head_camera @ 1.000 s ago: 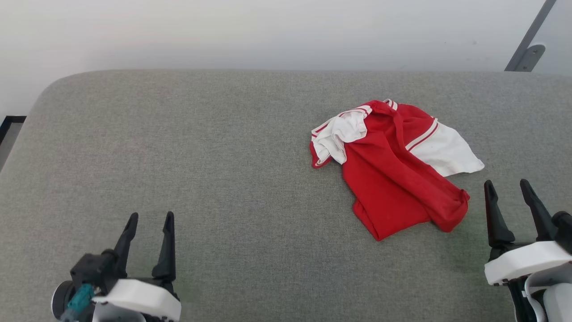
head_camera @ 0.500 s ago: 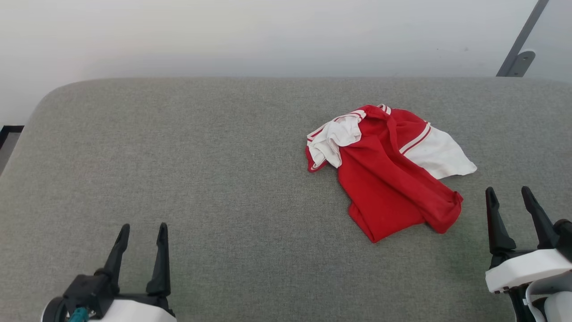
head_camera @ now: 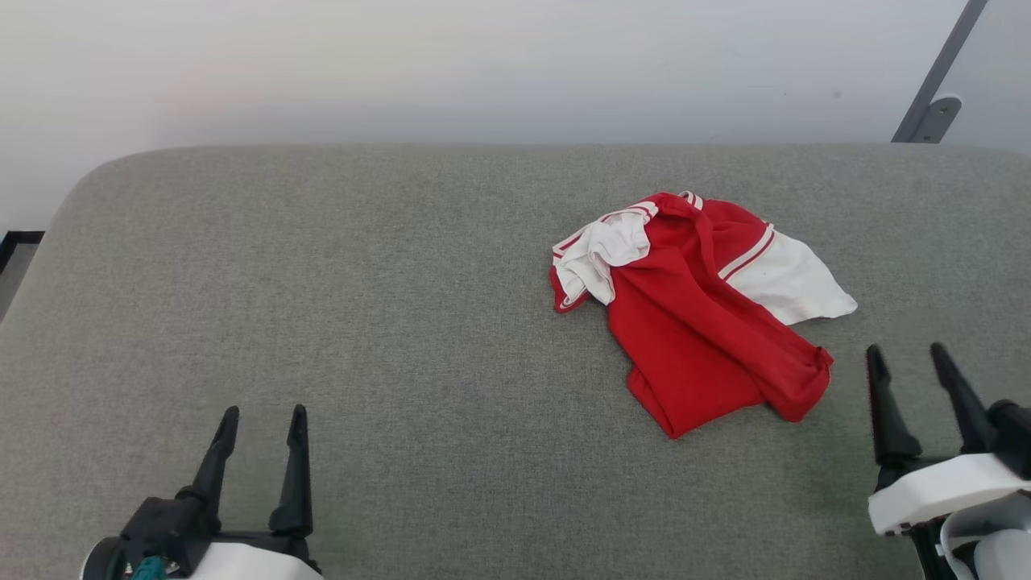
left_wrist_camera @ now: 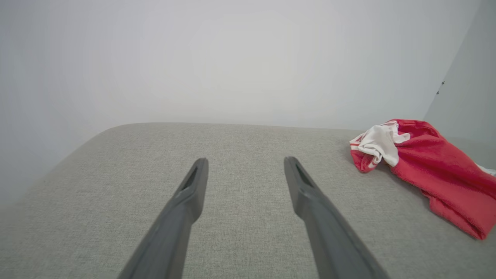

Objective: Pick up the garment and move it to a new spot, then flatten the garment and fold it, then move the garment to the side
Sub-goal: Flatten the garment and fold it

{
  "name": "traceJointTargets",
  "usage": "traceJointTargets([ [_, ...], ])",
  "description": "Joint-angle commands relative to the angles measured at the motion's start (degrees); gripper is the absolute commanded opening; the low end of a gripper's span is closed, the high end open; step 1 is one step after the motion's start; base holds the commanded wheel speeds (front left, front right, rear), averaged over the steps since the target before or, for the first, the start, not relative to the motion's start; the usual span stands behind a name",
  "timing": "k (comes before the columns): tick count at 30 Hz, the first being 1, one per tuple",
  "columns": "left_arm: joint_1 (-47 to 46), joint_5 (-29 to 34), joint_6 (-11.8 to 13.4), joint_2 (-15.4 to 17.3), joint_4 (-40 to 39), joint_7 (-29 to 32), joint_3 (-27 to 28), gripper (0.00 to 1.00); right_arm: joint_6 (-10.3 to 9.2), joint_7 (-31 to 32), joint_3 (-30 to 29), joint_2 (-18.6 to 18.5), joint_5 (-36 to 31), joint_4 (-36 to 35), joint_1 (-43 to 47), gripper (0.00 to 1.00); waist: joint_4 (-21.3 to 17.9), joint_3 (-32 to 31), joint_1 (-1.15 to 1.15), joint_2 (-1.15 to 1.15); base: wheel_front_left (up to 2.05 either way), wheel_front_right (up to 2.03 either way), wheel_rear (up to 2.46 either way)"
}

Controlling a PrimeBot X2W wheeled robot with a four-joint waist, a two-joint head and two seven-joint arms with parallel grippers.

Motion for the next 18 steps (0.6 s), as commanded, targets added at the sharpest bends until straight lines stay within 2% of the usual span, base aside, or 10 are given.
traceJointTargets([
  [1, 0.3, 0.1, -0.2, -0.1, -0.2, -0.3, -0.4, 1.00, -0.02, -0.3, 0.6, -0.7, 0.2, 1.2, -0.4, 1.00, 0.0, 0.2, 0.00, 0.00, 0.00, 0.00, 0.00],
  [4, -0.1, -0.1, -0.2, -0.2, -0.1, -0.3, -1.3, 1.00, -0.02, 2.6, 3.1, -3.2, 1.6, 4.4, -3.9, 1.00, 0.0, 1.0, 0.00, 0.00, 0.00, 0.00, 0.00],
  [6, -0.9, -0.2, -0.2, -0.4, -0.2, -0.3, -1.7, 1.00, -0.02, 6.7, 5.9, -5.6, 2.7, 6.4, -6.7, 1.00, 0.0, 2.0, 0.00, 0.00, 0.00, 0.00, 0.00],
  [9, -2.4, -0.2, -0.2, -0.7, -0.3, -0.3, -2.8, 1.00, -0.02, 14.3, 11.4, -11.1, 3.2, 8.9, -12.4, 1.00, 0.3, 4.4, 0.00, 0.00, 0.00, 0.00, 0.00],
  [14, -5.6, -0.3, -0.2, -1.1, 0.1, -0.3, -4.9, 1.00, -0.03, 28.1, 17.4, -17.8, 10.3, 12.0, -22.9, 1.00, 1.8, 9.2, 0.00, 0.00, 0.00, 0.00, 0.00],
  [18, -8.5, -0.6, -0.2, -1.5, 0.6, -0.3, -6.4, 1.00, -0.02, 37.9, 18.5, -20.8, 16.3, 16.4, -30.2, 1.00, 3.4, 12.7, 0.00, 0.00, 0.00, 0.00, 0.00],
])
